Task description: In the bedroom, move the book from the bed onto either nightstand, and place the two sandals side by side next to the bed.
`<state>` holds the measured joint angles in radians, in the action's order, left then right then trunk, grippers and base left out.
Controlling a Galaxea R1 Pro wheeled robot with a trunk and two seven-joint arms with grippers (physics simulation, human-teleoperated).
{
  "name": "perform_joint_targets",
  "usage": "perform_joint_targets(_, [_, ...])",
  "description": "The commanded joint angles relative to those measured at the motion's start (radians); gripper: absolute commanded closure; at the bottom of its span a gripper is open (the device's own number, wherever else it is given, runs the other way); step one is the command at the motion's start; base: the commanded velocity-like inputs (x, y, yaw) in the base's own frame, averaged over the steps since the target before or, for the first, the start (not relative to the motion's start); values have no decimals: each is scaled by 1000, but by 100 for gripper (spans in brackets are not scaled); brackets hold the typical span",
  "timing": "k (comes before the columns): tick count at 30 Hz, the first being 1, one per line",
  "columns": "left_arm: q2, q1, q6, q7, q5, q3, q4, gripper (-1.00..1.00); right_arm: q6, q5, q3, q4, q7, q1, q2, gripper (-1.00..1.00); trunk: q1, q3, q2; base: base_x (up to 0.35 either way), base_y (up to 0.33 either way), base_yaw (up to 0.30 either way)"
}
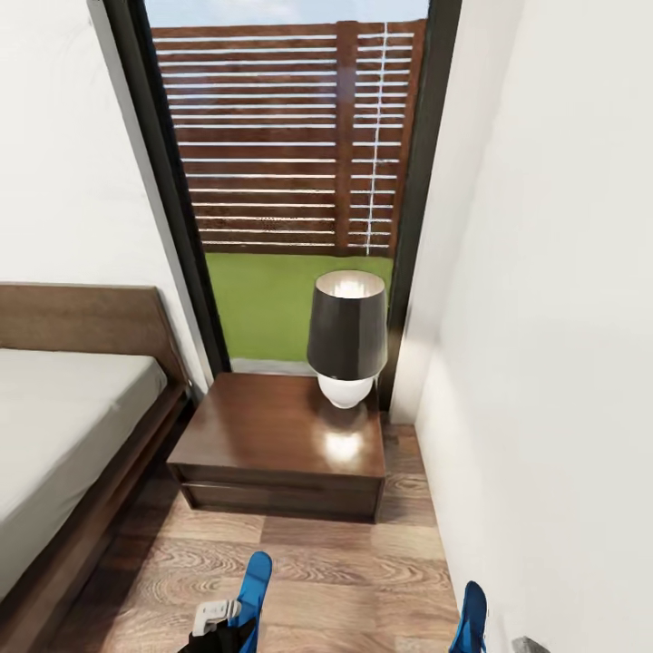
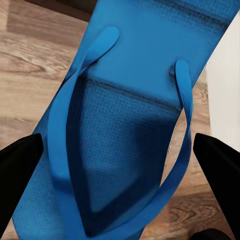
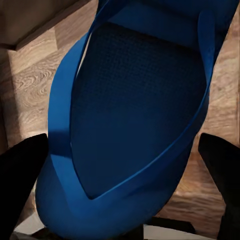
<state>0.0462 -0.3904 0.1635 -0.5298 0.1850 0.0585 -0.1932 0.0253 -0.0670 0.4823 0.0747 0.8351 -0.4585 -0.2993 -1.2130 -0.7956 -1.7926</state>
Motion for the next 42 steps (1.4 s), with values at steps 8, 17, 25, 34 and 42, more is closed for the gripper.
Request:
perform_joint_targets(8, [0,-1,1,-6,1,6,1,100,-6,5,29,-6,-6,-2,-1,100,0,-1,0,0,0,290])
perform_joint_targets(17, [1,-1,1,-6,1,7,1,100,-6,5,29,-6,-7,-2,-1,100,0,-1,0,0,0,293])
perform_joint_targets(25, [1,-1,1,-6,1,7,1,100,-6,5,29,-6,-6,-1,-1,100,0,-1,0,0,0,293])
perform_joint_targets(34, [1,-1,1,-6,1,7,1,100,-6,4,29,-6,-7,-2,-1,100,0,-1,0,0,0,293])
perform_joint_targets(42, [0,-1,1,-6,1,6,1,100,-6,4,29,-6,-7,-2,-1,100,0,-1,0,0,0,293])
